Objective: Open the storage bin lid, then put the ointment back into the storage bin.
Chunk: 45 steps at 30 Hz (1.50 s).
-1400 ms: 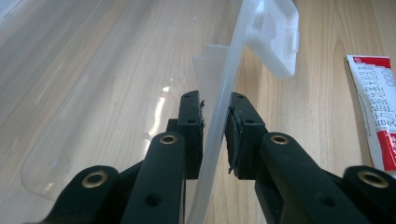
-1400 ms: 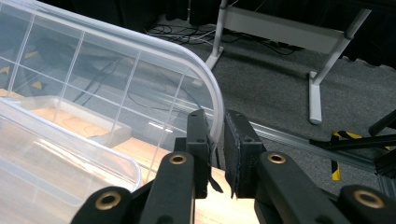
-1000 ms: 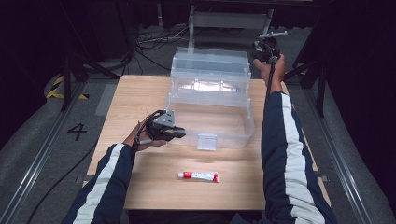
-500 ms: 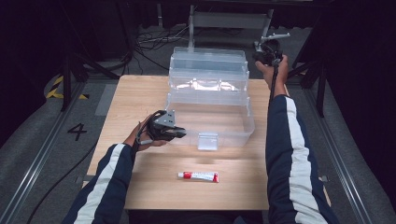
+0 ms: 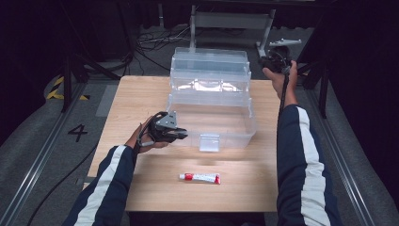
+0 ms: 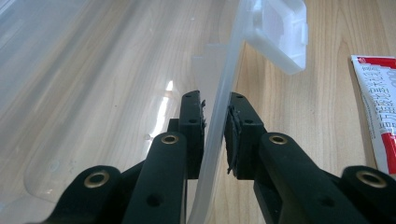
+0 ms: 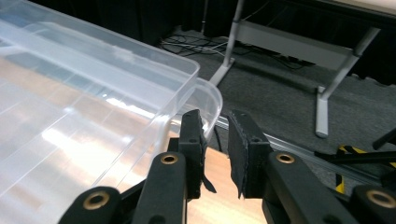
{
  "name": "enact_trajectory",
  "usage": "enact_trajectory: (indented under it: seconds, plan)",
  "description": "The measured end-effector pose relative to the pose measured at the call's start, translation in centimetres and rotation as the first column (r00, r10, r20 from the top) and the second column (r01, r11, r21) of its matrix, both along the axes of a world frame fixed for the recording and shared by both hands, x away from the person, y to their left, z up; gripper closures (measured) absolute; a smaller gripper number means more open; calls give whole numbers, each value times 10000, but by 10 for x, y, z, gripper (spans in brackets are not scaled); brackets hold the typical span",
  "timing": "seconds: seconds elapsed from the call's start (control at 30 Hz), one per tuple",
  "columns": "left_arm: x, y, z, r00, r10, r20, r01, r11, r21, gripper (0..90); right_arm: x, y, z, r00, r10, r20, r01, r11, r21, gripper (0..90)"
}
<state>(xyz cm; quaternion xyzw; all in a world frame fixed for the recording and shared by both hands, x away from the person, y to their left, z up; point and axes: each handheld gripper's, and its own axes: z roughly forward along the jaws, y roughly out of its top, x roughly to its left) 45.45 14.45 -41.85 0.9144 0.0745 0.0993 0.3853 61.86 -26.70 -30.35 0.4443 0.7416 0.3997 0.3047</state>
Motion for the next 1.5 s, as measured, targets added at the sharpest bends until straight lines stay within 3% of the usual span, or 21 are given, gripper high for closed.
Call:
enact_trajectory:
  seconds: [0.27, 0.37, 0.9, 1.13, 1.37, 1.43, 1.5]
  plan:
    - [0, 0, 0, 10000, 13, 72, -13, 10000, -10, 786, -37, 0, 4, 9974, 701, 192, -695, 9971, -294, 733]
    - [0, 0, 0, 10000, 10, 83, -10, 10000, -33, 785, -44, 1, 4, 9962, 841, 207, -832, 9957, -406, 728]
    - [-1, 0, -1, 10000, 57, 69, -56, 9999, -108, 779, -113, -3, -2, 9784, 2026, 416, -2005, 9784, -503, 618]
    - [-1, 0, -1, 9999, 103, 69, -102, 9999, -129, 773, -137, -5, -13, 9690, 2466, 171, -2448, 9668, -738, 569]
    - [-2, 0, 0, 9995, 304, 77, -303, 9995, -34, 759, -170, -5, -31, 9446, 3268, -322, -3283, 9416, -745, 520]
    - [-2, 0, 0, 9992, 410, 20, -410, 9991, -63, 725, -177, -4, -38, 9325, 3579, -491, -3602, 9316, -495, 514]
    - [-3, 1, 1, 9988, 492, 70, -492, 9988, -4, 719, -180, -3, -41, 9293, 3642, -614, -3675, 9285, -536, 509]
